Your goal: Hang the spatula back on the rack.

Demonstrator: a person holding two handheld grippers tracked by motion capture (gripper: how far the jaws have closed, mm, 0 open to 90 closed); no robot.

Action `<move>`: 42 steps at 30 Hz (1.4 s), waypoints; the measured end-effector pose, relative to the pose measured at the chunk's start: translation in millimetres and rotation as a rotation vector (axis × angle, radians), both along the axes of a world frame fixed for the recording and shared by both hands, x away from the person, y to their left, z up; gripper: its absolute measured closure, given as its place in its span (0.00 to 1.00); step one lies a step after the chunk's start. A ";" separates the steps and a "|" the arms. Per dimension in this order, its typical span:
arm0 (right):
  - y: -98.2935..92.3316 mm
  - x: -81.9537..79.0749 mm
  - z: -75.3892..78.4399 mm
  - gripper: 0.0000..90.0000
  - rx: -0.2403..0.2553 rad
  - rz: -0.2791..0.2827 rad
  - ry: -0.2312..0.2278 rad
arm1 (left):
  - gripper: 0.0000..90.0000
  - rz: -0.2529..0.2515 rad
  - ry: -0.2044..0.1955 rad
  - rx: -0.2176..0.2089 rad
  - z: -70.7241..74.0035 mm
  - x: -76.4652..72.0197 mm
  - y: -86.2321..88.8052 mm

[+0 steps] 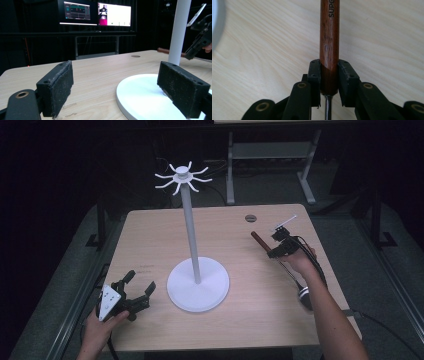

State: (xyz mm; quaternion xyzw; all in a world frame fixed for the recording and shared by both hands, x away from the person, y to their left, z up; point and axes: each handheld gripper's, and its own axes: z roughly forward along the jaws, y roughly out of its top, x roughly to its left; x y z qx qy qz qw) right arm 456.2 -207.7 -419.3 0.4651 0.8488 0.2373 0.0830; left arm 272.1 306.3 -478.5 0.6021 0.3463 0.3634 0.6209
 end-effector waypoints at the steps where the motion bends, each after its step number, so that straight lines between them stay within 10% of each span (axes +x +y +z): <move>1: -1.3 -1.5 2.2 0.81 0.014 0.000 -0.012 | 0.14 0.000 0.000 0.001 0.0 0.0 0.0; 42: -17.8 -69.1 75.7 0.81 0.378 0.091 -0.400 | 0.14 0.002 0.002 -0.004 0.0 0.4 0.5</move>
